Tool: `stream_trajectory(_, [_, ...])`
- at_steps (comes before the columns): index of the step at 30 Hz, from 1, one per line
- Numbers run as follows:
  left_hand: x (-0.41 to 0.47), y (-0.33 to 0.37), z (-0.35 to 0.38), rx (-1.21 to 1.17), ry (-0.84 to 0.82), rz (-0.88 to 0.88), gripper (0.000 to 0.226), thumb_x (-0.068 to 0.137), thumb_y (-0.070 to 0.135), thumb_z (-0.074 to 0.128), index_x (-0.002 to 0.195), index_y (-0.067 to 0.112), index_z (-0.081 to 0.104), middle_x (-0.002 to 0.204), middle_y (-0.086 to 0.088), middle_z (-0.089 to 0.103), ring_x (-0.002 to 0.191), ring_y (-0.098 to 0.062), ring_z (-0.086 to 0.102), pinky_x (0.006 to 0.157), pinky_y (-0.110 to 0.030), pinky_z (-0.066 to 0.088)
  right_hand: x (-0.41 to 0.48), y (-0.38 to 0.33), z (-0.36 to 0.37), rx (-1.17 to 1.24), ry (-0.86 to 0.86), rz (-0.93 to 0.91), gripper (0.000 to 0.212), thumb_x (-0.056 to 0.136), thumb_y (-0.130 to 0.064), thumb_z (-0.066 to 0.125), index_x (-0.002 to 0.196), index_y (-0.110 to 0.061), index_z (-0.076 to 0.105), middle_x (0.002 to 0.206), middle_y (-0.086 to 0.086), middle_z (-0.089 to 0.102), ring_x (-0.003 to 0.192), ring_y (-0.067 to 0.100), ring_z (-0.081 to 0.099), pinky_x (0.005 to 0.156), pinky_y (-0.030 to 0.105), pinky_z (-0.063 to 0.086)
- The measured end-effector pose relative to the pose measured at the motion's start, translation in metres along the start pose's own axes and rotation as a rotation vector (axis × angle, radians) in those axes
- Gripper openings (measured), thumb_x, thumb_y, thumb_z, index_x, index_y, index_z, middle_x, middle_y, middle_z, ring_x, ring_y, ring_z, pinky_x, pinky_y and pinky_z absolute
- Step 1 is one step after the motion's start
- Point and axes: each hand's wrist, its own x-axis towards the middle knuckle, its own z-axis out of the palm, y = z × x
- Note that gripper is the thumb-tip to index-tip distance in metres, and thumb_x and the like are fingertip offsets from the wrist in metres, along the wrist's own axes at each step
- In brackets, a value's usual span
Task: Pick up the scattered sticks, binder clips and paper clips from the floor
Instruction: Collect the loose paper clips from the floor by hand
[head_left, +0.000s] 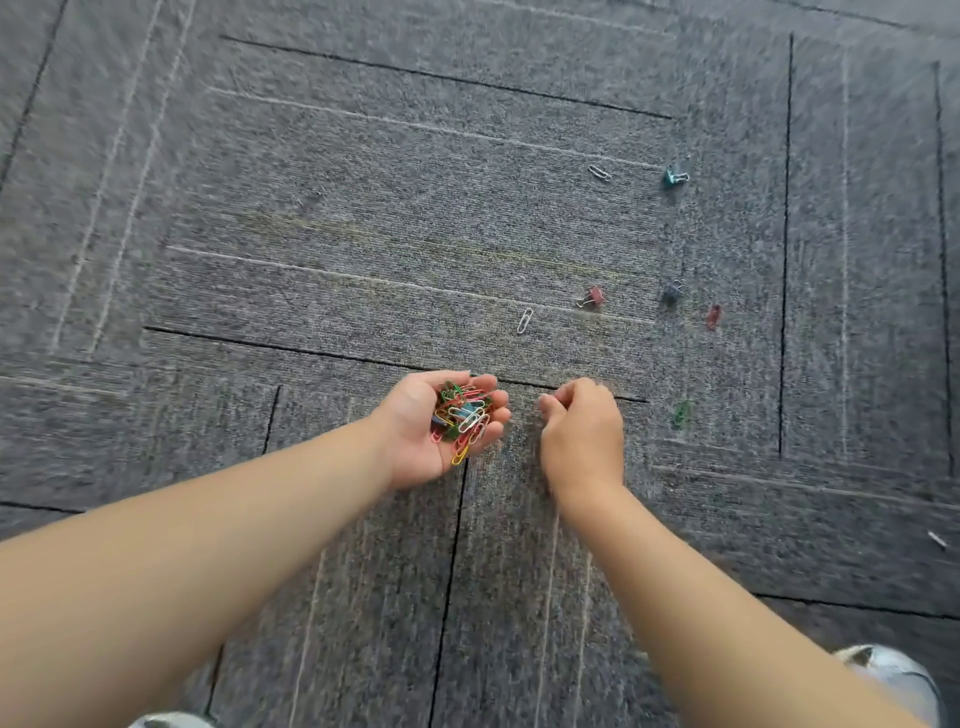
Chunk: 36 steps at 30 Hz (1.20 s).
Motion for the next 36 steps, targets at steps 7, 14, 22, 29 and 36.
stream_trajectory(7, [0.005, 0.029, 0.011, -0.01, -0.036, -0.023, 0.026, 0.095, 0.02, 0.045, 0.083, 0.006, 0.064, 0.069, -0.01, 0.065, 0.052, -0.02, 0.063, 0.047, -0.027, 0.055, -0.018, -0.057, -0.033, 0.33, -0.081, -0.425, 0.016, 0.087, -0.011, 0.065, 0.077, -0.019, 0.055, 0.069, -0.014, 0.053, 0.064, 0.0, 0.049, 0.059, 0.011, 0.036])
stream_trajectory(14, [-0.002, 0.068, 0.023, 0.041, -0.115, 0.025, 0.027, 0.096, 0.02, 0.042, 0.085, 0.007, 0.064, 0.082, -0.013, 0.068, 0.07, -0.024, 0.064, 0.061, -0.028, 0.057, 0.032, -0.046, -0.07, 0.173, 0.121, -0.23, 0.016, 0.092, -0.025, 0.059, 0.079, -0.016, 0.06, 0.072, -0.006, 0.057, 0.067, 0.008, 0.051, 0.062, 0.019, 0.039])
stream_trajectory(22, [0.001, 0.053, 0.092, 0.026, -0.129, 0.104, 0.031, 0.097, 0.021, 0.038, 0.081, 0.009, 0.062, 0.077, -0.01, 0.067, 0.066, -0.022, 0.063, 0.06, -0.027, 0.056, 0.029, 0.036, -0.076, -0.105, 0.018, 0.435, 0.054, 0.086, -0.037, 0.067, 0.123, -0.006, 0.042, 0.127, 0.016, 0.042, 0.109, 0.033, 0.049, 0.082, 0.038, 0.041])
stream_trajectory(29, [0.021, 0.013, 0.104, -0.082, -0.127, 0.144, 0.033, 0.096, 0.017, 0.036, 0.074, 0.009, 0.059, 0.073, -0.009, 0.063, 0.064, -0.022, 0.06, 0.059, -0.027, 0.053, 0.022, 0.07, -0.063, 0.056, 0.211, 0.234, 0.014, 0.092, -0.023, 0.06, 0.092, -0.011, 0.052, 0.099, 0.007, 0.055, 0.088, 0.023, 0.051, 0.071, 0.029, 0.034])
stream_trajectory(36, [0.027, 0.003, 0.095, -0.071, -0.103, 0.189, 0.032, 0.097, 0.019, 0.036, 0.079, 0.009, 0.06, 0.074, -0.009, 0.065, 0.067, -0.021, 0.062, 0.065, -0.026, 0.055, 0.03, 0.047, -0.04, 0.165, 0.351, 0.307, 0.012, 0.099, -0.023, 0.043, 0.095, -0.013, 0.048, 0.104, 0.002, 0.049, 0.089, 0.022, 0.048, 0.071, 0.033, 0.035])
